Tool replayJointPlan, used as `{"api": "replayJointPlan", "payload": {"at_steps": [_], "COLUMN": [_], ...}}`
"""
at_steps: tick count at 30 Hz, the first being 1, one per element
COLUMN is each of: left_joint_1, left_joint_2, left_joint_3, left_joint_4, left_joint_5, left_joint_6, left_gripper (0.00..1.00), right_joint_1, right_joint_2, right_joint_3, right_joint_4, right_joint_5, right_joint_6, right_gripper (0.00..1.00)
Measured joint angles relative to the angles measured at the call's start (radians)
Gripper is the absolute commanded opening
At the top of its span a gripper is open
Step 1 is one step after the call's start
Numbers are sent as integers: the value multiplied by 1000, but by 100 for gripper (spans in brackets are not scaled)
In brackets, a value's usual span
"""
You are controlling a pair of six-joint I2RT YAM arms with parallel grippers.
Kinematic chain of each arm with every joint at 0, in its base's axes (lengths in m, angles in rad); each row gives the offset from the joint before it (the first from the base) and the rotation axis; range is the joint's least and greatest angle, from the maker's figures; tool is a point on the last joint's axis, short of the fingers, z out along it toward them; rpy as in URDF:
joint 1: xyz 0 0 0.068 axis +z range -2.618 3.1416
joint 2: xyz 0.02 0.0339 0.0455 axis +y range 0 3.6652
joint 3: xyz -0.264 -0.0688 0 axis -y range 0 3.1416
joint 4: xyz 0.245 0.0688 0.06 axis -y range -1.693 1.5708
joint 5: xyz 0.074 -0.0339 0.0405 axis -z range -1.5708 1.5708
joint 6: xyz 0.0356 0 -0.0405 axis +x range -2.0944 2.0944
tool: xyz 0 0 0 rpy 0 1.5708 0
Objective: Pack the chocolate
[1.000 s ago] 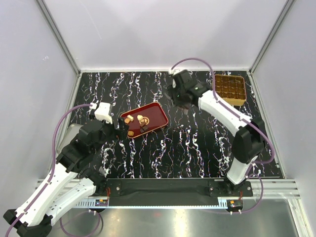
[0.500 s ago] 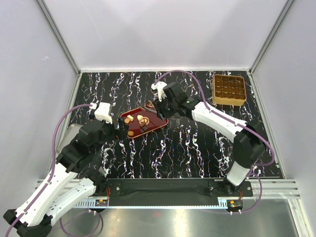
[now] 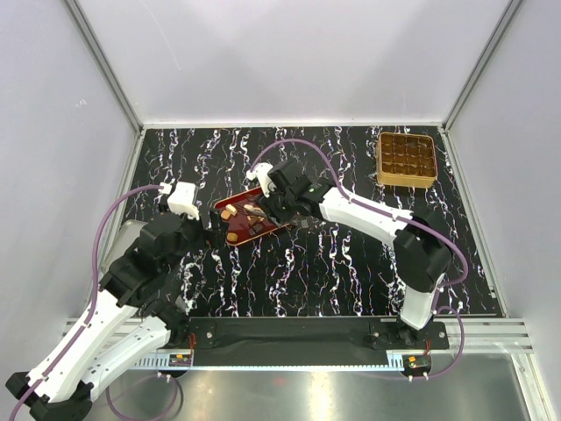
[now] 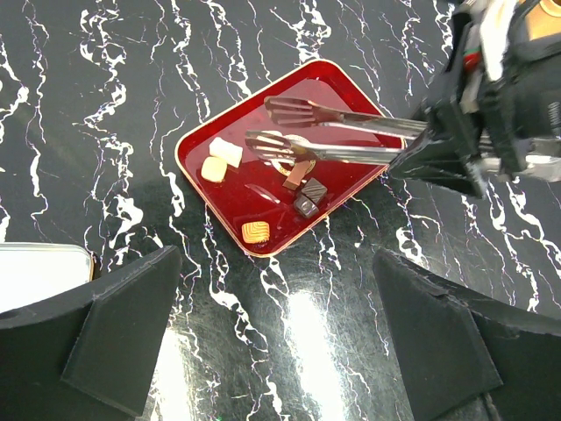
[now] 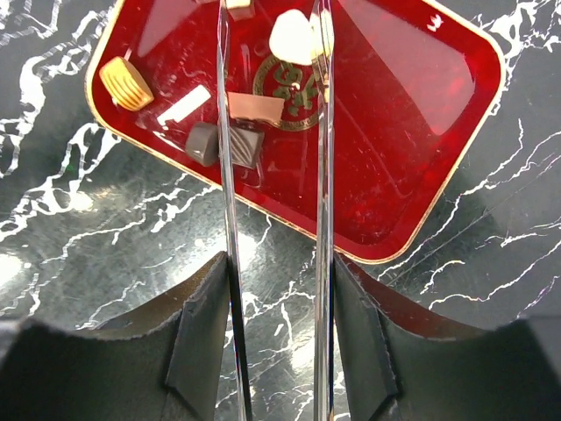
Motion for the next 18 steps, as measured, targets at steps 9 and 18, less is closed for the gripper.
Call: {"api": "replayJointPlan", "payload": {"at_steps": [9,18], "left_joint_1": [0,0], "left_joint_2": [0,0], "left_joint_3": [0,0], "left_joint_4": [0,0], "left_joint_5": [0,0], "left_joint_6": [0,0], "left_gripper": [99,99], "right_joint_1": [9,14], "right_joint_2": [31,58], "right_joint_3": [0,8], "right_joint_4": [-2,-14], "right_joint_5": [54,63], "right_joint_6": [-32,-47], "right_gripper": [53,52]}}
